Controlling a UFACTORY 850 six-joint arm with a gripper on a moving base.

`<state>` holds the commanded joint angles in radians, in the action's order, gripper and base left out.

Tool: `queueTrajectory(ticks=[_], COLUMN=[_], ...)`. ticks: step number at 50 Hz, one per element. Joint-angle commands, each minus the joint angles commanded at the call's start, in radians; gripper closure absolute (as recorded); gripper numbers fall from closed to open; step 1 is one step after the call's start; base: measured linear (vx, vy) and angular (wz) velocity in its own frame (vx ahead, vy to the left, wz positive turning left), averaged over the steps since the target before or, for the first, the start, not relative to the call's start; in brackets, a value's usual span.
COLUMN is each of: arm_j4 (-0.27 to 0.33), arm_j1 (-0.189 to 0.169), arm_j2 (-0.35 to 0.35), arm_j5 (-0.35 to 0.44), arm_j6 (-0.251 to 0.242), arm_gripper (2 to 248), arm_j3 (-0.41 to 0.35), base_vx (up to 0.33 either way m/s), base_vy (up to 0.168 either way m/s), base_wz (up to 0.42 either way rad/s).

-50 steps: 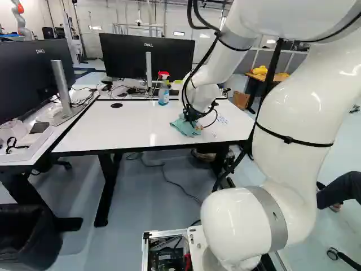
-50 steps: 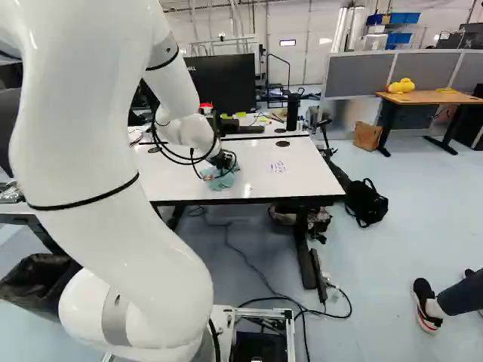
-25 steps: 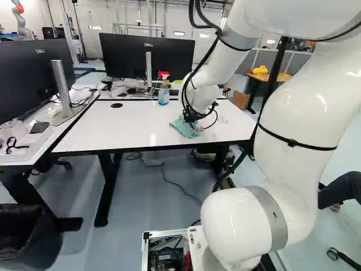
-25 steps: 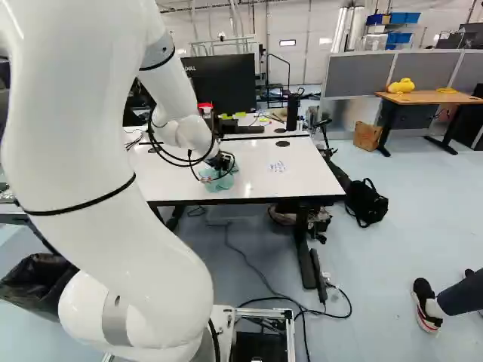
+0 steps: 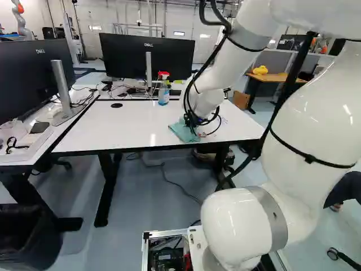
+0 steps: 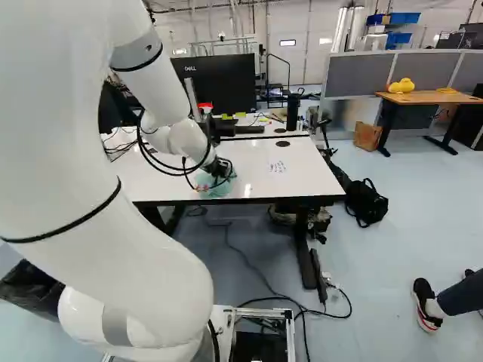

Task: Clean the table with the green towel

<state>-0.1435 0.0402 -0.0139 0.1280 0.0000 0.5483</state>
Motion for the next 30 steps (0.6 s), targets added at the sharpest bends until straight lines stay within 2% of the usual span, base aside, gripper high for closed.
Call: queueTrajectory(ticks=[17,30], arm_j4=[0.0,0.0], arm_j1=[-0.041,-0.085], arm_j2=[-0.08,-0.131], arm_j5=[0.0,0.0], arm_j6=[0.0,0.0], arm_gripper=[210,210], arm_j3=[-0.079,-0.127], base_vx=[0.0,0.0], base_vy=[0.0,0.0], base_wz=[0.0,0.0])
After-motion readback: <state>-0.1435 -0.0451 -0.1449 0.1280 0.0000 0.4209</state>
